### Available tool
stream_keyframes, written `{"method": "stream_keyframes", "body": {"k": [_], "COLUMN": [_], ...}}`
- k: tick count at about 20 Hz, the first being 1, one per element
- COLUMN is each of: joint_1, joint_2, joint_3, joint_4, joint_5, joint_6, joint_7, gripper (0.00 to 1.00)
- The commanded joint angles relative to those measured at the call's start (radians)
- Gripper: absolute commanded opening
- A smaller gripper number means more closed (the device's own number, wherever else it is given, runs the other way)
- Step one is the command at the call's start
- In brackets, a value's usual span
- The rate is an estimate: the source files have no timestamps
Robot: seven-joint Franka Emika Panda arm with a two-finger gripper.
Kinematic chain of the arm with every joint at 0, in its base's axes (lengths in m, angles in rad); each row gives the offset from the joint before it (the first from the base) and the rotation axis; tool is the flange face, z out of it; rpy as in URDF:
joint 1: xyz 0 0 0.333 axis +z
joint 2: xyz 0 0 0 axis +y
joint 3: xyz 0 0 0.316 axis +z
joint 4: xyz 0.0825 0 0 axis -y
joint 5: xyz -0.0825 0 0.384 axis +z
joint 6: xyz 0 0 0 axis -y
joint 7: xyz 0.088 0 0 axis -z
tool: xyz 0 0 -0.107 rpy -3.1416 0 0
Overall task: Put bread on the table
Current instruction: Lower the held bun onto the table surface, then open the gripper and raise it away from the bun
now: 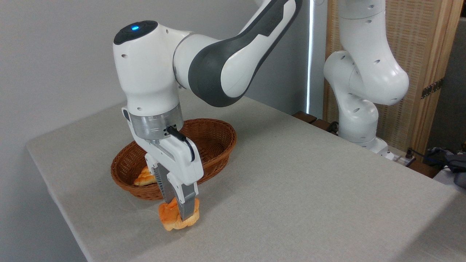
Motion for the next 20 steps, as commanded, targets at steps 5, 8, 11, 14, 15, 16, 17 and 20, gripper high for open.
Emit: {"method": "stream_keyframes", "body": {"k": [5, 8, 11, 14, 15, 16, 17, 20], "joint_1": [-0.003, -0.003, -0.003, -0.003, -0.003, -0.003, -0.003, -0.003], "joint_2": [0.007, 0.007, 0.007, 0.009, 0.009, 0.009, 0.009, -0.012], "joint_3": [0.008, 0.008, 0.008, 0.008, 0.008, 0.008, 0.008, 0.003], "joint_4": [0.012, 0.014, 0.012, 0.014, 0.012, 0.012, 0.014, 0.016], "joint_5": [0.083, 0.084, 0.084, 0.084, 0.084, 0.084, 0.083, 0.066], "joint_6": [0.022, 0.022, 0.022, 0.022, 0.022, 0.022, 0.022, 0.016], "joint_7": [0.010, 0.010, 0.010, 0.010, 0.010, 0.010, 0.007, -0.012], "gripper": [1.00, 1.00, 1.00, 1.00, 1.00, 1.00, 1.00, 1.00]}}
